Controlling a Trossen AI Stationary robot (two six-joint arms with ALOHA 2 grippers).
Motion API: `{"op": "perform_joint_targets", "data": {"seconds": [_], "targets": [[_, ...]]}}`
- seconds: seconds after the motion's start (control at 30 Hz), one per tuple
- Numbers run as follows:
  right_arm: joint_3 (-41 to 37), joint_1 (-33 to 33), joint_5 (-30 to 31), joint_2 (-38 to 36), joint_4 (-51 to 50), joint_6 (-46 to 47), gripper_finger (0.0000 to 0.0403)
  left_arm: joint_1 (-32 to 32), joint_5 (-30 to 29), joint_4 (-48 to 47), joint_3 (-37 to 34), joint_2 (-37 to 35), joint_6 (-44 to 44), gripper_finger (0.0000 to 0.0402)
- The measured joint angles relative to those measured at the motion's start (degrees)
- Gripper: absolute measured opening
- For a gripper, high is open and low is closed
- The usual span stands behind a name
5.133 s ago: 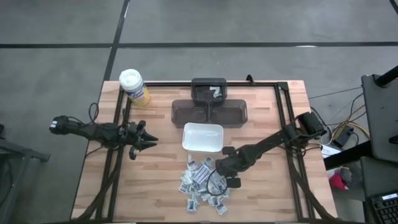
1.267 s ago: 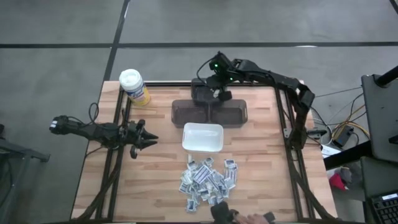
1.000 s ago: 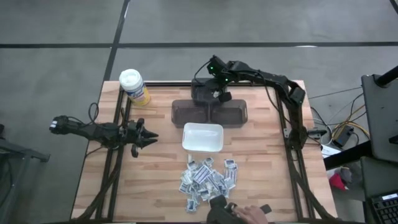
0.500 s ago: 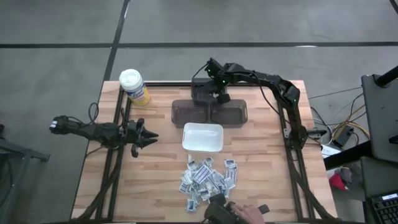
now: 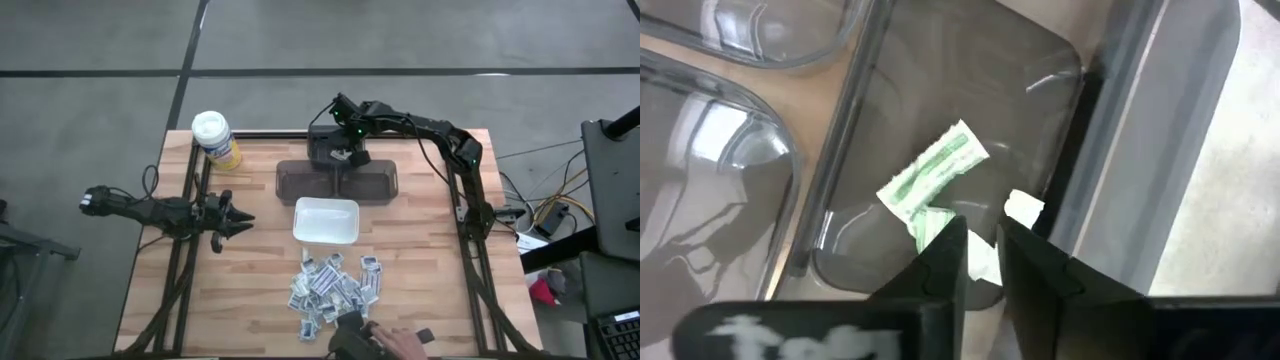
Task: Pick & Place First Aid Supplies
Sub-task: Put the green bandage into the top black bin
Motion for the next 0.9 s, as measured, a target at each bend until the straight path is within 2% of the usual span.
{"op": "perform_joint_targets", "data": {"seconds": [0.13,0.23,0.37,0.53,0.6,0.8,0.9], "targets": [[0.0,1.1,4.7,-2.2,-1.8,2.7,0.0076,0.0,0.0,0.0,0.0,0.0,0.0,0.0115],[0.0,3.0,3.1,-6.0,-5.2,6.3,0.0075,0.0,0.0,0.0,0.0,0.0,0.0,0.0115],[0.0,6.5,-2.8,-12.1,-10.7,14.8,0.0065,0.0,0.0,0.0,0.0,0.0,0.0,0.0115],[0.0,12.1,-15.8,-20.4,-13.7,30.6,0.0059,0.0,0.0,0.0,0.0,0.0,0.0,0.0115],[-0.1,15.6,-19.3,-23.1,-13.9,35.8,0.0059,0.0,0.0,0.0,0.0,0.0,0.0,0.0115],[-0.3,28.4,-19.1,-29.0,-14.0,50.2,0.0059,0.0,0.0,0.0,0.0,0.0,-0.7,0.0115],[-0.3,35.3,-15.2,-30.3,-14.4,59.7,0.0059,0.0,0.7,0.6,0.0,0.0,-4.0,0.0115]]}}
